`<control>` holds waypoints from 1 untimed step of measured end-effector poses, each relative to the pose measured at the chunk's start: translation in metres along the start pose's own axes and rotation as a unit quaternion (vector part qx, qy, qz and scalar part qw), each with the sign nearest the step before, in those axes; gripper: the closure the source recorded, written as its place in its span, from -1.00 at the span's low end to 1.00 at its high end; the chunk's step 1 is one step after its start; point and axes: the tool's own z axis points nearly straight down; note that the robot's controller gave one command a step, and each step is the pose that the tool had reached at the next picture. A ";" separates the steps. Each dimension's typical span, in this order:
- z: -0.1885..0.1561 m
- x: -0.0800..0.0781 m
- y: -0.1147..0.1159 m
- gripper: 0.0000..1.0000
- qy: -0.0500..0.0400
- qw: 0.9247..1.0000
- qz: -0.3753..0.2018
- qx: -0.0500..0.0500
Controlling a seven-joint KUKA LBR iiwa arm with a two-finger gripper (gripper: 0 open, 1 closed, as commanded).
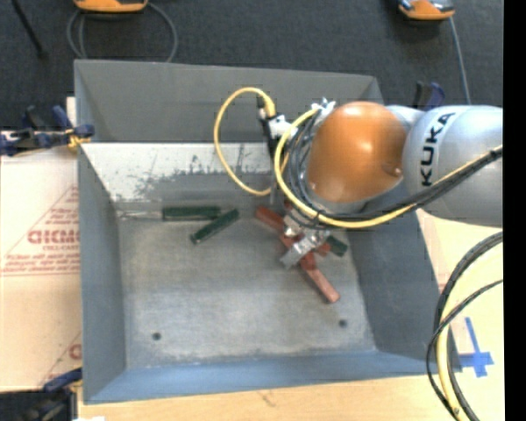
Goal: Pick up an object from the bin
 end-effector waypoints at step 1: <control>-0.192 -0.014 -0.010 1.00 0.001 1.000 0.000 0.004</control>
Offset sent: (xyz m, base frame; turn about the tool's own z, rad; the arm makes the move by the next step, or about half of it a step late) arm -0.0012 0.0174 0.1873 -0.0058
